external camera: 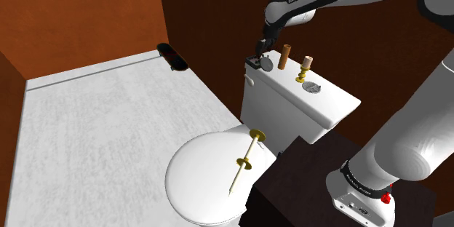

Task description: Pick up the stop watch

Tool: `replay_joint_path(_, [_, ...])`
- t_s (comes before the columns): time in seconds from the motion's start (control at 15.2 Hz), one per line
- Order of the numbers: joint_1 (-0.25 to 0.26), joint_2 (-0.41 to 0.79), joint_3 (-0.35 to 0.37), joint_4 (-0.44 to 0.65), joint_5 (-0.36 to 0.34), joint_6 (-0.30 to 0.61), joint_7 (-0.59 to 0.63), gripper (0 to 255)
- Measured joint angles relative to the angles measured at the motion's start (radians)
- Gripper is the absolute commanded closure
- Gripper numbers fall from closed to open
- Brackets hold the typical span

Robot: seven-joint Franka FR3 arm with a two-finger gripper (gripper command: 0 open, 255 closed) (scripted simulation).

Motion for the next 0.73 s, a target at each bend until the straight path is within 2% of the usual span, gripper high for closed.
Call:
replay_joint_path(0.07, [0.000, 0.004, 0.000, -0.002, 0.001, 0.006, -0.001, 0])
replay_joint_path(0.13, [-0.001, 0.008, 0.000, -0.003, 0.002, 0.011, -0.002, 255])
replay_joint_path(0.73, [-0.001, 0.011, 0.000, -0.005, 0.003, 0.016, -0.003, 255])
